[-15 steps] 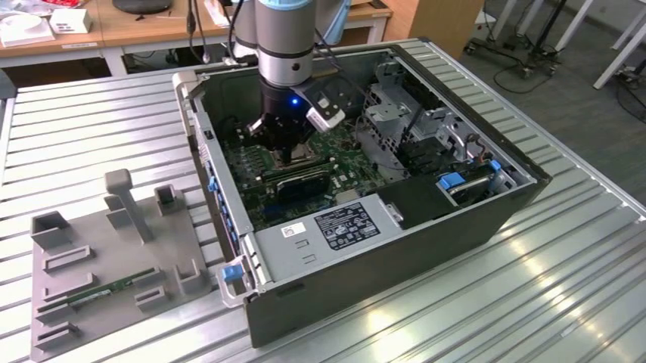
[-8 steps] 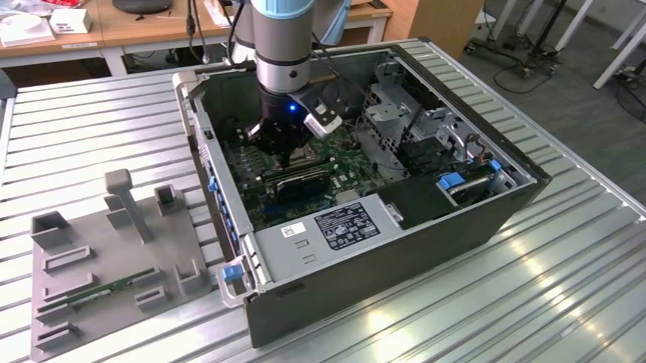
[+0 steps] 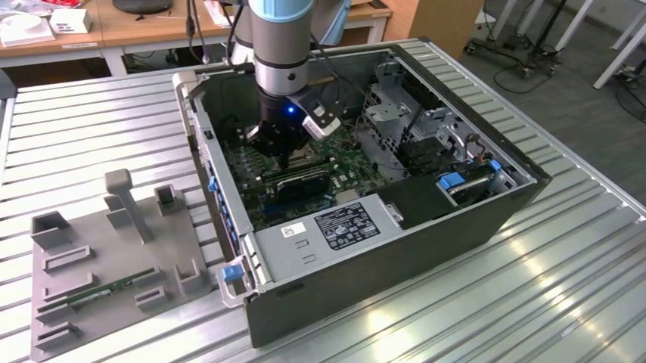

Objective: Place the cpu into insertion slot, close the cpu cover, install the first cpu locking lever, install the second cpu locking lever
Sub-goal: 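Install the second cpu locking lever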

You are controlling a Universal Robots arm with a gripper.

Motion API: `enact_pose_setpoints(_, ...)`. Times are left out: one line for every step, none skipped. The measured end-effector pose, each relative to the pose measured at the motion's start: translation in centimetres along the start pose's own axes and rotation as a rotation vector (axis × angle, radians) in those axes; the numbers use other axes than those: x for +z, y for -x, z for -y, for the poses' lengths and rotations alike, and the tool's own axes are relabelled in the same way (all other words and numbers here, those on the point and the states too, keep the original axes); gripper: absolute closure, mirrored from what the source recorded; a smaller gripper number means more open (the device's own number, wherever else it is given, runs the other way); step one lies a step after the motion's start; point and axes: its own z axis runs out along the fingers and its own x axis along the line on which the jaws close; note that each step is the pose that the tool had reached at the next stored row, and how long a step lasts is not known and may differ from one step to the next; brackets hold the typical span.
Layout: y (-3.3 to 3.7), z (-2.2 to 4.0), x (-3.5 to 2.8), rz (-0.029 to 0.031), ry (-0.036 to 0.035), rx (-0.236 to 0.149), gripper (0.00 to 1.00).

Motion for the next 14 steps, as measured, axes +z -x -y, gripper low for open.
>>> enact_pose_setpoints(-0.07,0.0,0.06,0.0,0.0,0.0,0.89)
enact_pose_setpoints(-0.14,0.0,0.13,0.0,0.0,0.0,0.89)
enact_pose_setpoints(-0.2,0.0,0.22,0.0,0.0,0.0,0.89)
enact_pose_setpoints(-0.24,0.01,0.29,0.0,0.0,0.0,0.89)
enact_pose_setpoints(-0.27,0.01,0.37,0.0,0.0,0.001,0.89)
enact_pose_setpoints(-0.28,0.01,0.43,0.0,0.0,0.0,0.89)
enact_pose_setpoints(-0.3,0.01,0.48,0.0,0.0001,0.0,0.89)
enact_pose_setpoints(-0.34,0.02,0.54,-0.0001,0.0003,0.001,0.89)
enact_pose_setpoints(-0.37,0.02,0.6,-0.0001,0.0004,0.001,0.89)
enact_pose_setpoints(-0.39,0.02,0.64,-0.0002,0.0004,0.001,0.89)
enact_pose_setpoints(-0.4,0.02,0.66,-0.0003,0.0006,0.001,0.89)
enact_pose_setpoints(-0.4,0.02,0.67,-0.0003,0.0008,0.001,0.89)
enact_pose_setpoints(-0.4,0.01,0.67,-0.0002,0.0011,0.001,0.89)
enact_pose_setpoints(-0.4,0.0,0.68,-0.0002,0.0016,0.001,0.89)
